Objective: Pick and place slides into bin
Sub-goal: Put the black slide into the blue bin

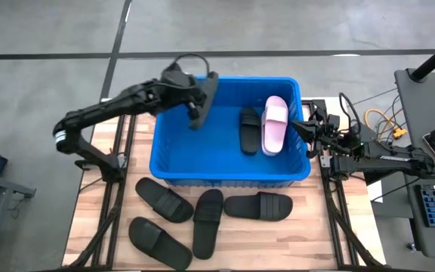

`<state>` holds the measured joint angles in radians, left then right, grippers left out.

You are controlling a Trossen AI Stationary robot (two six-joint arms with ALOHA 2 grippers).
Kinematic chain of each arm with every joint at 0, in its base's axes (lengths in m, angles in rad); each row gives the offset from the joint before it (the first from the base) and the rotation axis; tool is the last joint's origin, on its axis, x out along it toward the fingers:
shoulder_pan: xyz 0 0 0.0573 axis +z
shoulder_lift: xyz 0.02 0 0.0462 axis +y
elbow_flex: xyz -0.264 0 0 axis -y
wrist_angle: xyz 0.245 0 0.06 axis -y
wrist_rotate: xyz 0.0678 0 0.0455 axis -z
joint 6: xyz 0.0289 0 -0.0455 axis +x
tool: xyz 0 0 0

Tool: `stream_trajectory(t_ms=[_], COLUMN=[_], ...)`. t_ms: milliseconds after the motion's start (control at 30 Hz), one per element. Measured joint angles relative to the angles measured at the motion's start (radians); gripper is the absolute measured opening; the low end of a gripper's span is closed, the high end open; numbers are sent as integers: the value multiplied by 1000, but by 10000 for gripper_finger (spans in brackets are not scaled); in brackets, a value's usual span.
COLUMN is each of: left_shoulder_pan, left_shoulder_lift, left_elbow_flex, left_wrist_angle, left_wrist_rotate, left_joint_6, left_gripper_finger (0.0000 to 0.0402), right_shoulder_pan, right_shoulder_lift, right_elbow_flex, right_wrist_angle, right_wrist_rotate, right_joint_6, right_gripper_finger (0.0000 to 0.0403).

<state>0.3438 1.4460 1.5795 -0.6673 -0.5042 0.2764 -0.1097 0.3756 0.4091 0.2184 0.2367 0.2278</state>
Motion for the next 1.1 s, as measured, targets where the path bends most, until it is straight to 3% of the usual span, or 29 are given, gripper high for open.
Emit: stream_trajectory(t_ms=[167, 467, 767, 900, 1100], left_shoulder_pan=[-56, -119, -125, -130, -132], left_shoulder_lift=[83, 257, 433, 485, 495], left_elbow_flex=[9, 172, 428, 504, 510], left_wrist_angle=[154, 154, -9, -83, -82], left_wrist_rotate=[1, -14, -192, -190, -187], left_joint_6=[18, 49, 19, 17, 18], left_gripper_finger=[0, 0, 0, 0, 0], right_shoulder_pan=[0, 0, 0, 0, 0], right_shoulder_lift=[0, 0, -1, -2, 5], right_elbow_flex=[0, 0, 0, 0, 0], right_wrist_angle=[0, 0, 2, 6, 6], right_wrist_rotate=[0, 0, 1, 30, 79], right_joint_6=[0, 0, 0, 2, 8], right_gripper_finger=[8, 8, 9, 9, 8])
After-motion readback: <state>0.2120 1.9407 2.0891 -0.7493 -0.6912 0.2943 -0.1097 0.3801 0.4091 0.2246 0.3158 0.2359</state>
